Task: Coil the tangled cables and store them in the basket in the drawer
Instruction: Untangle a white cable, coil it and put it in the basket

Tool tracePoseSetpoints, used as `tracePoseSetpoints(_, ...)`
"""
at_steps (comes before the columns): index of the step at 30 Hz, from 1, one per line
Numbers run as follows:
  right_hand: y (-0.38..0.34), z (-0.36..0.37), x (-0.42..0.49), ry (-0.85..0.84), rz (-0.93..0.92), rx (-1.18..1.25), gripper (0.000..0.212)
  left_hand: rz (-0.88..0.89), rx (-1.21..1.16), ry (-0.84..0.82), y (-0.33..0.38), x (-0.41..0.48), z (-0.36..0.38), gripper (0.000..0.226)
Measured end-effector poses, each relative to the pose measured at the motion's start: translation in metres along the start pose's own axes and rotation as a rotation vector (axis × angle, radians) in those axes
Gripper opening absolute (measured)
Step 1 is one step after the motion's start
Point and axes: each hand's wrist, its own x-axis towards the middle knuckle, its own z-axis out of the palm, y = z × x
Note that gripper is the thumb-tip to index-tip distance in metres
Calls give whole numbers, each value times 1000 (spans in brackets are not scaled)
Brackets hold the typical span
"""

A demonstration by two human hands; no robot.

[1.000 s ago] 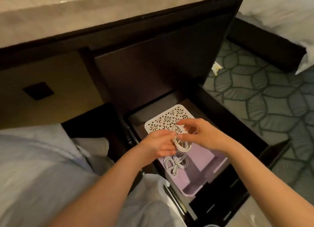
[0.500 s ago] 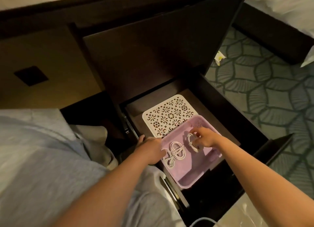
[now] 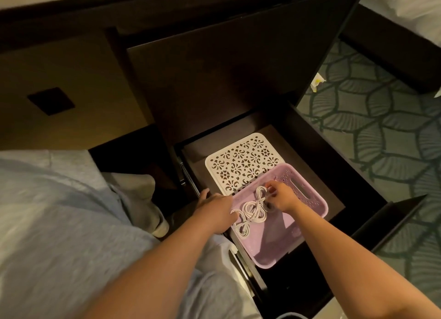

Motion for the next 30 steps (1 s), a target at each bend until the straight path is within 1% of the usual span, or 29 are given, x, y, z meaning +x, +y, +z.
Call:
tracePoseSetpoints(9, -3, -4, 2, -43, 33, -54, 40, 5, -31, 22, -1, -3, 0, 41)
tracePoseSetpoints(12, -3, -6, -1, -9, 24, -68, 42, -1, -71, 44, -2, -4, 0, 41)
tracePoseSetpoints(14, -4, -12, -5, 32, 22, -77, 39, -11, -140, 67, -1, -5, -3, 39)
tracePoseSetpoints(16, -11, -23, -9, 16, -8, -96, 31, -33, -220, 74, 0, -7, -10, 39)
tracePoseSetpoints(18, -22, -36, -15, -67, -70, -120, 28, -6, -270, 90, 1, -9, -18, 38)
tracePoseSetpoints(20, -40, -54, -24, -132, -179, -178, 27, 63, -285, 103, 0, -15, -32, 36)
tracePoseSetpoints(22, -64, -76, -36, -157, -303, -203, 24, 129, -269, 95, -2, -27, -53, 32)
tracePoseSetpoints(24, -94, -100, -55, -169, -412, -158, 16, 167, -257, 114, -4, -45, -81, 30)
tracePoseSetpoints(27, -143, -128, -86, -150, -573, -80, 8, 196, -256, 218, -14, -84, -123, 31)
tracePoseSetpoints(30, -195, -149, -110, -118, -689, -44, 11, 178, -250, 375, -33, -129, -167, 30)
